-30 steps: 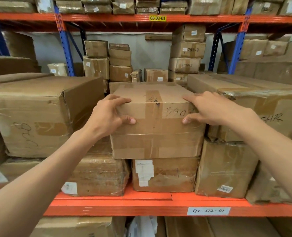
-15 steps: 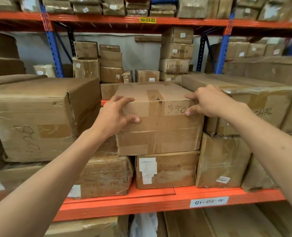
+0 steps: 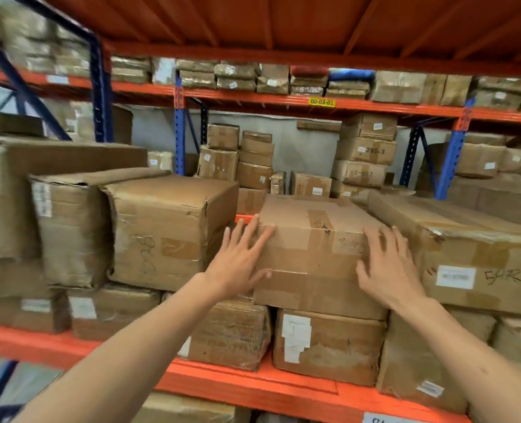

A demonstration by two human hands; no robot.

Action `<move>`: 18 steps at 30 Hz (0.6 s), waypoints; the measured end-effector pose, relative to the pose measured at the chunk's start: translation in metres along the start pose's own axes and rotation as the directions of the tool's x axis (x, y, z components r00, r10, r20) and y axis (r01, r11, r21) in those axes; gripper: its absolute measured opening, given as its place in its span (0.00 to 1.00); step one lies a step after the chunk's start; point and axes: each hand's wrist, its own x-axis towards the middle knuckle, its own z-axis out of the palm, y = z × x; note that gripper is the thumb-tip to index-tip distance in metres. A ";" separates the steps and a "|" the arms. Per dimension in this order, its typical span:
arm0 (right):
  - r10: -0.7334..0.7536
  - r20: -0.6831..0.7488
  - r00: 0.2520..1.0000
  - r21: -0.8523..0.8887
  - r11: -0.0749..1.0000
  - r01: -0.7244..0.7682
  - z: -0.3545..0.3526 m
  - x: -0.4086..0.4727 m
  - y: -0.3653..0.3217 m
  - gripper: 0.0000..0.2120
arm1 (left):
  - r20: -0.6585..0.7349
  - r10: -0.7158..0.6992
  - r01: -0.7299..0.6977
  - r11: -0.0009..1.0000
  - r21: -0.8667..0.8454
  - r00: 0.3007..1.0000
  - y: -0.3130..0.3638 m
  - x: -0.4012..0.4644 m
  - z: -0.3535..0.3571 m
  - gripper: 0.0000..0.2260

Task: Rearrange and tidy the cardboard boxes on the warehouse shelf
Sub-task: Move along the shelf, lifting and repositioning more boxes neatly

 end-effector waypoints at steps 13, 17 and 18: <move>-0.417 -0.004 0.909 0.221 0.886 0.408 0.022 0.013 -0.156 0.31 | -0.231 -0.455 0.379 0.872 -0.310 0.860 -0.087 -0.113 -0.041 0.33; -0.555 0.000 0.832 0.228 0.810 0.540 0.025 0.025 -0.233 0.34 | -0.023 -0.786 0.638 0.518 -0.570 0.618 -0.120 -0.145 -0.028 0.39; -0.577 0.003 0.816 0.202 0.800 0.565 0.026 0.031 -0.253 0.35 | 0.032 -0.803 0.668 0.472 -0.576 0.595 -0.130 -0.151 -0.024 0.41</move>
